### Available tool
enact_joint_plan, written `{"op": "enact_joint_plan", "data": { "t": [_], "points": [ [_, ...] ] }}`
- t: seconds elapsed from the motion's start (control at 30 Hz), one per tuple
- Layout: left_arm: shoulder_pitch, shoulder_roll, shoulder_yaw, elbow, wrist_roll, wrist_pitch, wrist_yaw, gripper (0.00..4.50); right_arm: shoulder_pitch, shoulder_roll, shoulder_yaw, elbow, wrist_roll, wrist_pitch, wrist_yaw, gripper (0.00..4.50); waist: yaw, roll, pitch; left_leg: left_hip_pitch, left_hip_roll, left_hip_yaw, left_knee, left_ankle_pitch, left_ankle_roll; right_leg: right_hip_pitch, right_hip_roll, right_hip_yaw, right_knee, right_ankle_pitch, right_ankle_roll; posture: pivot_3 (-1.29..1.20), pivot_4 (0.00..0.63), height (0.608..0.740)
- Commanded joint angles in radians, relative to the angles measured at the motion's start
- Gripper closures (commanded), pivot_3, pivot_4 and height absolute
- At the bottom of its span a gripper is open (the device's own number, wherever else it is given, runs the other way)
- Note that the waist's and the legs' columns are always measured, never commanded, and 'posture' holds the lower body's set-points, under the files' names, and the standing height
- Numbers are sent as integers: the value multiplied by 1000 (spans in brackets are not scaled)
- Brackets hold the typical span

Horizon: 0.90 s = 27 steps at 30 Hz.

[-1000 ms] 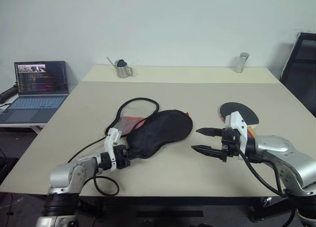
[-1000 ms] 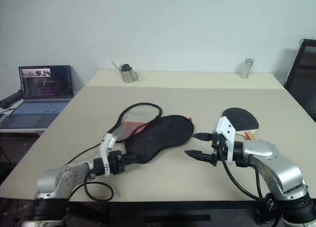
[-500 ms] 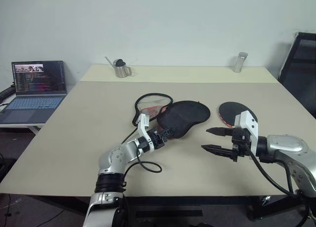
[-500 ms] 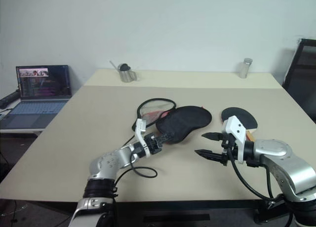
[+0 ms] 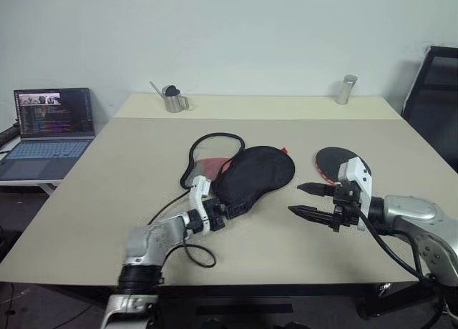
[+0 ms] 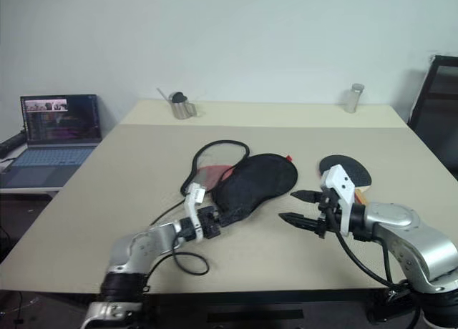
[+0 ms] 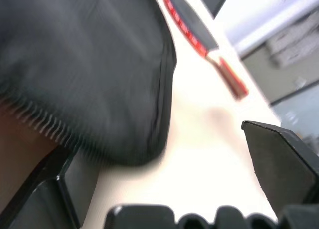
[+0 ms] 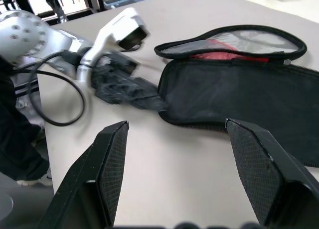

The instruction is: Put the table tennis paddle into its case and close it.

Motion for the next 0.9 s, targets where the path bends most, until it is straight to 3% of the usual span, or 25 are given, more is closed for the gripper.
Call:
{"op": "enact_joint_plan", "data": {
  "t": [0.03,0.2,0.27,0.4,0.57,0.9],
  "points": [
    [68,133,-45,-117,11,20,-88,8,-32,10,-27,-14,31,22,-24,1111,1,0,0,0,0,0,0,0,0,0,0,0,0,0,0,0,150,740],
    [168,338,-99,-194,145,-190,-207,8,-67,43,-24,8,57,83,-80,1111,-1,0,0,0,0,0,0,0,0,-1,-4,2,-1,-1,-6,0,150,740],
    [202,373,-76,-214,174,-316,-249,8,-89,77,-20,24,69,134,-132,1111,-1,1,0,0,1,1,-2,0,0,-2,-4,2,0,-2,-8,0,150,740],
    [232,374,-10,-239,168,-463,-294,8,-128,168,-10,61,90,227,-236,1111,2,1,0,-1,1,1,-2,0,0,-3,-5,2,0,-1,-8,0,150,740],
    [174,358,88,-189,138,-498,-260,8,-128,297,45,95,70,267,-314,1111,4,1,0,-2,0,1,-2,0,0,-3,-5,1,-1,0,-7,0,150,740],
    [96,421,169,-110,127,-464,-282,8,-165,478,147,327,-139,182,-468,1111,1,1,0,-1,1,3,-2,0,0,-4,1,0,1,0,-6,0,150,740]
  ]
}}
